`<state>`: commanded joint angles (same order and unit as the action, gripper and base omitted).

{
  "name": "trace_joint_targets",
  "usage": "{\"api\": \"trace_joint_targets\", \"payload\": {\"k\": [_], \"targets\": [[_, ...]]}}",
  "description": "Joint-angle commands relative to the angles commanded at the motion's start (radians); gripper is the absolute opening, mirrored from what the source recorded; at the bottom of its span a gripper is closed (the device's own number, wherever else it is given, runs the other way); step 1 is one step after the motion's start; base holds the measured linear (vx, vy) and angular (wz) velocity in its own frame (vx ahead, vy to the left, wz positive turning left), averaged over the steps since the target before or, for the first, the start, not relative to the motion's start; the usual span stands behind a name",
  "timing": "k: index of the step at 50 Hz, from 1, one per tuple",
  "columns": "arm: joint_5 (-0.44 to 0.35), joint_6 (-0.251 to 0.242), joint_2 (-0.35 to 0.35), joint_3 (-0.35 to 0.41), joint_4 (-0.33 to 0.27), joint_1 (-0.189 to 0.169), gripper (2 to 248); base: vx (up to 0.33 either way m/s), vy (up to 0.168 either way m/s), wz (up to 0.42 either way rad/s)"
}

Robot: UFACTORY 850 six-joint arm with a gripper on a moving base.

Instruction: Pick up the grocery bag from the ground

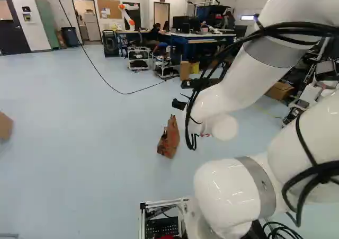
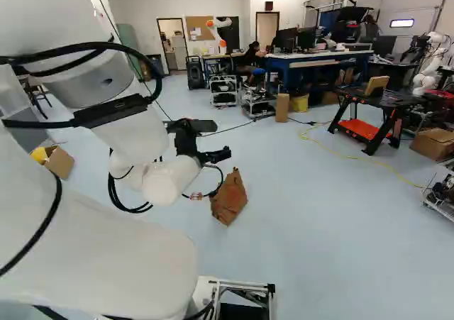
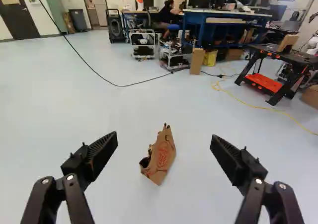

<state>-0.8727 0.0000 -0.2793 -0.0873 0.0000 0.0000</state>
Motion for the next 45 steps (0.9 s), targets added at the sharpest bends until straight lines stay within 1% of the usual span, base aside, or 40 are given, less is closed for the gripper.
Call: {"api": "trace_joint_targets", "payload": {"k": [39,45], "targets": [[0.000,0.000,0.000,0.000,0.000,0.000,247,0.194,0.062,-0.022],[0.000,0.000,0.000,0.000,0.000,0.000,247,0.201,0.041,-0.200]]}}
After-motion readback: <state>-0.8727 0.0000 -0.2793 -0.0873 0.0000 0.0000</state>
